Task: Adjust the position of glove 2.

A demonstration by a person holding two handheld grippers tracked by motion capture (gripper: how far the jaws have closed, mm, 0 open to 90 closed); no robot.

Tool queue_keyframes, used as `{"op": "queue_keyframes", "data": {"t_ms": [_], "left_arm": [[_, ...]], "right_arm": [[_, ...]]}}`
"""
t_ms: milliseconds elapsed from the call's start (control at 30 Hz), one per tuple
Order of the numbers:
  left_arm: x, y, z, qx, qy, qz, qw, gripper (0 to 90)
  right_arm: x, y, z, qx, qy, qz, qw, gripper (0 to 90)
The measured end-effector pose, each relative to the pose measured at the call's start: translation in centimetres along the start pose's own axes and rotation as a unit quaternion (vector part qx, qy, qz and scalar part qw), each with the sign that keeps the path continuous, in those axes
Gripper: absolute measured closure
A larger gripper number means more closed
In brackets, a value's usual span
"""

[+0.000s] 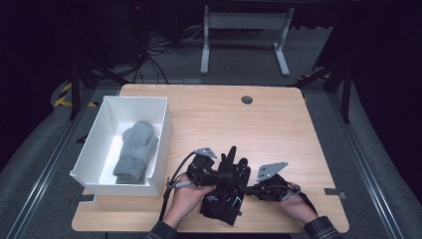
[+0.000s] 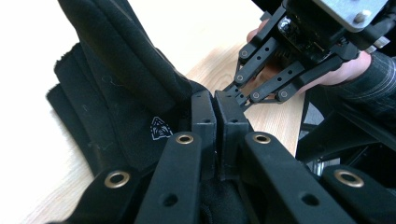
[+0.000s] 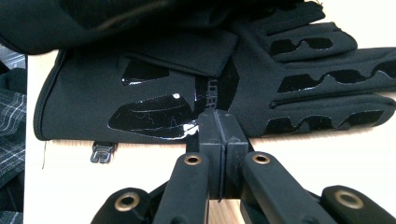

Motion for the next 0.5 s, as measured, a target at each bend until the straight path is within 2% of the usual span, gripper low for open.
{"op": "queue_keyframes", "data": {"t_ms": [333, 433, 500], "left_arm": [[-1.6, 0.1, 0.1, -0.003, -0.023, 0.002, 0.9997, 88.1], [-2.2, 0.0, -0.1, 0.002, -0.031, -0.003, 0.9995, 87.9], [-2.5, 0.1, -0.1, -0.001, -0.032, 0.002, 0.9995, 86.8]], "right_arm": [[-0.6, -0.4, 0.7, 0.008, 0.001, 0.003, 1.0000, 90.0], [-0.7, -0.4, 0.7, 0.008, 0.001, 0.005, 1.0000, 90.0], [-0.7, -0.4, 0.8, 0.008, 0.001, 0.005, 1.0000, 90.0]]}}
Point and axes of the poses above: each handheld gripper's, and its own axes: x roughly backward along the jaws, z roughly out of its top, y roughly to its right, the point moved 1 cm from there along -x, roughly forward along the jaws, and after that the axes turned 9 degrees about -y, right-handed, at the moved point
